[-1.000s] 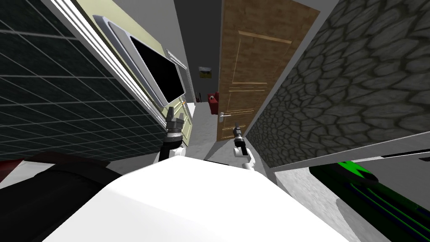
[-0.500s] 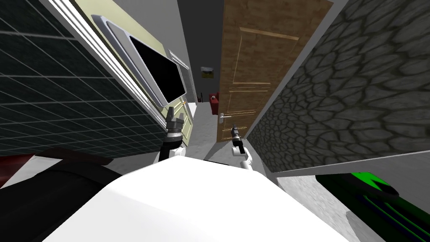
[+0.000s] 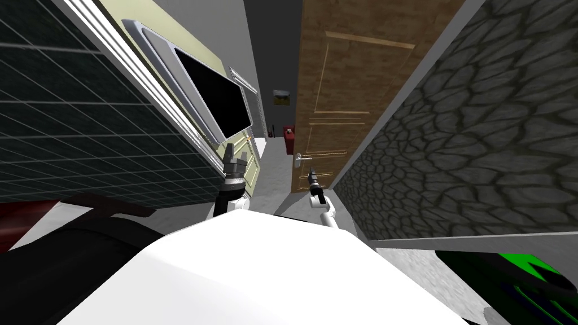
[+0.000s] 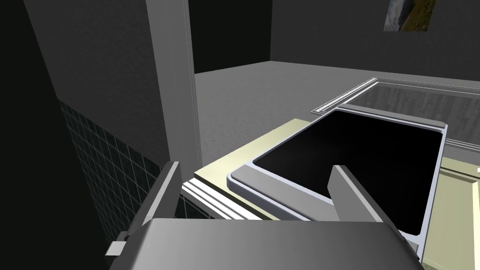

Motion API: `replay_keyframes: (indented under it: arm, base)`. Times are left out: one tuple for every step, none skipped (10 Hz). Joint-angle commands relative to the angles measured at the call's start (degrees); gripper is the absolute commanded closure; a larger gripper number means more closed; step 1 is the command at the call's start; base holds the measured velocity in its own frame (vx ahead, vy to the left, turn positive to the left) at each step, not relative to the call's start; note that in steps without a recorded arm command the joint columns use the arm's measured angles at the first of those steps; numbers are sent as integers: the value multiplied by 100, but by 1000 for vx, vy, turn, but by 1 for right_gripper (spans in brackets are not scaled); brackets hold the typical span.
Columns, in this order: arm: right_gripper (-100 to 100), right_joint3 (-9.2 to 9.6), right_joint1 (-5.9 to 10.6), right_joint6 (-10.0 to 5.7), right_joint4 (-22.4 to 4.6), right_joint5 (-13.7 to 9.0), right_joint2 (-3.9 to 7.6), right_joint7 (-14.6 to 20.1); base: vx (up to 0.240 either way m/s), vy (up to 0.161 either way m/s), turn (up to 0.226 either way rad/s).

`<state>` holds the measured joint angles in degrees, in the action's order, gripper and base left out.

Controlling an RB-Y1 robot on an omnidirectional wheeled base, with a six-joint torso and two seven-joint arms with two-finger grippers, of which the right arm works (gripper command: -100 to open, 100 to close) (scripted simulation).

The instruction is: Push the door open

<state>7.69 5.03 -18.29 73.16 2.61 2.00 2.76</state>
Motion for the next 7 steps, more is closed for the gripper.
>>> replay_keyframes:
  arm:
    - [-100,28,90,37,-163,10,-33,37]
    - [-100,41,156,45,-287,14,-50,59]
    - [-100,61,264,56,-490,20,-84,97]
    - [-100,71,318,62,-591,24,-102,116]
    - [-100,80,364,67,-677,26,-117,131]
    - [-100,94,439,75,-818,31,-147,157]
    - [-100,101,477,79,-888,33,-161,170]
  base:
    - [80,-55,65]
    - [86,-57,71]
    - [120,-110,100]
    - [121,-94,73]
    - [84,-55,43]
    - [76,-56,57]
    - [78,-57,49]
